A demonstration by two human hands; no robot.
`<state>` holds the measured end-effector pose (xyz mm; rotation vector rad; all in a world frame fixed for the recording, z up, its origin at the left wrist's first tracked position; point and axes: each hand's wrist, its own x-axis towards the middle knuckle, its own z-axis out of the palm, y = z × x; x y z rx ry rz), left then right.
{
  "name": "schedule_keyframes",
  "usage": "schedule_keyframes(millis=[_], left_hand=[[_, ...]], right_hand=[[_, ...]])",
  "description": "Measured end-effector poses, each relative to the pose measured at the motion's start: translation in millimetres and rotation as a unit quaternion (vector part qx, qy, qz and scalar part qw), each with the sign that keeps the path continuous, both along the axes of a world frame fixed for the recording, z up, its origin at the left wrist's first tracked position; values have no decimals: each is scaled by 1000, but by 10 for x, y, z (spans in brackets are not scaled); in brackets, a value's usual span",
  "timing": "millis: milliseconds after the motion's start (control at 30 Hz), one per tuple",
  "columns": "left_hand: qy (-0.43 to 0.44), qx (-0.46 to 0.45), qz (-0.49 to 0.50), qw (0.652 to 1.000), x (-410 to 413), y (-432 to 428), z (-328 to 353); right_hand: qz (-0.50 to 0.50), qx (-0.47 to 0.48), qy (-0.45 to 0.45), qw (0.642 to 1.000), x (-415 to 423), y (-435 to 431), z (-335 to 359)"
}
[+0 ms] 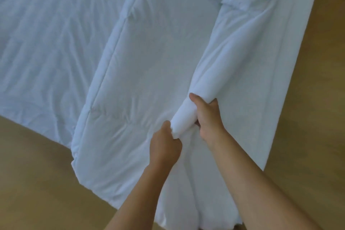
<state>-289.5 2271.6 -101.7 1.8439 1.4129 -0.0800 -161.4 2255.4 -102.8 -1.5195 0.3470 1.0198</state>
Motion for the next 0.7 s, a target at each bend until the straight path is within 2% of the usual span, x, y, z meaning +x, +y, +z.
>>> schedule_keyframes(millis=[133,300,433,600,700], left_hand=[[-5,53,-8,999,-195,586,256],[-5,135,13,991,-708,1704,721],[0,202,25,979,-1458,2735,1008],[30,320,39,946,-2777,4627,1138],[61,358,48,931,-3553,5925,1035]], right_hand=[[-28,17,-20,999,-59,596,191],[37,76,-75,994,-571,1759,635],[116,117,-92,982,-1228,2922,905],[242,186,-147,941,-2502,4875,1093],[258,207,-141,933,-3267,6048,1104]])
